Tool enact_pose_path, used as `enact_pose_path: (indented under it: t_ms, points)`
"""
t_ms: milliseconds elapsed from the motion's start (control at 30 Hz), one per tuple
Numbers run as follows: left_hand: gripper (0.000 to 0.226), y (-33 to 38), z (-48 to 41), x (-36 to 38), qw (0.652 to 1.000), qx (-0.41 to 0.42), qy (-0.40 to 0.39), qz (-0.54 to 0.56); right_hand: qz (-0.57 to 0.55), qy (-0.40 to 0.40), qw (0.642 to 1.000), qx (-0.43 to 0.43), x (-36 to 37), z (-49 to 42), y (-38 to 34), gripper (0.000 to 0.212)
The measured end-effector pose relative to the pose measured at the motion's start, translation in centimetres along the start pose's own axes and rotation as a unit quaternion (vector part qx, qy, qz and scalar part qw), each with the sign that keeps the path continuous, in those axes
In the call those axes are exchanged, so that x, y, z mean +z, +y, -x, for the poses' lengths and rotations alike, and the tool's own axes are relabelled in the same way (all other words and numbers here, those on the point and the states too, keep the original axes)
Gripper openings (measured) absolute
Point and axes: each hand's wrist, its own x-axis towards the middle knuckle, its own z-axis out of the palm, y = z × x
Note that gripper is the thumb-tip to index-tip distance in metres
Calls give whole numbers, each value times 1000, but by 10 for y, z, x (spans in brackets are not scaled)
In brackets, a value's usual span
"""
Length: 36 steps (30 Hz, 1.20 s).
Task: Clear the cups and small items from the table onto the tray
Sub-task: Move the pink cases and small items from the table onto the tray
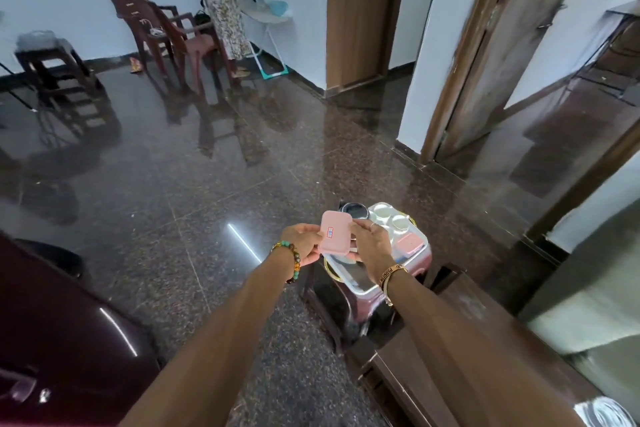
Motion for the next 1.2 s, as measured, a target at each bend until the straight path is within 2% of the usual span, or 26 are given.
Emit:
enact_pose_path:
  t_ms: [267, 533, 700, 800, 967, 1200]
  points:
    - [15, 58, -56, 14, 1000, 14, -18, 0, 7, 8, 999, -33, 10, -60, -49, 17]
    - [16, 90, -115, 10, 997, -8, -71, -30, 5, 88, 996, -34, 31, -95, -60, 22]
    - [13, 121, -142, 13, 989, 9, -126, -79, -1, 144, 989, -38, 41, -104, -78, 35]
    - [14, 134, -154, 17, 981, 18, -154, -115, -22, 179, 983, -42, 44, -105, -86, 25]
    - [16, 135, -171, 39, 969, 15, -201, -142, -42, 227, 973, -29, 33, -110, -83, 27]
    - [14, 115, -193, 81, 959, -9, -225, -170, -58, 254, 965, 12, -1, -128, -62, 24]
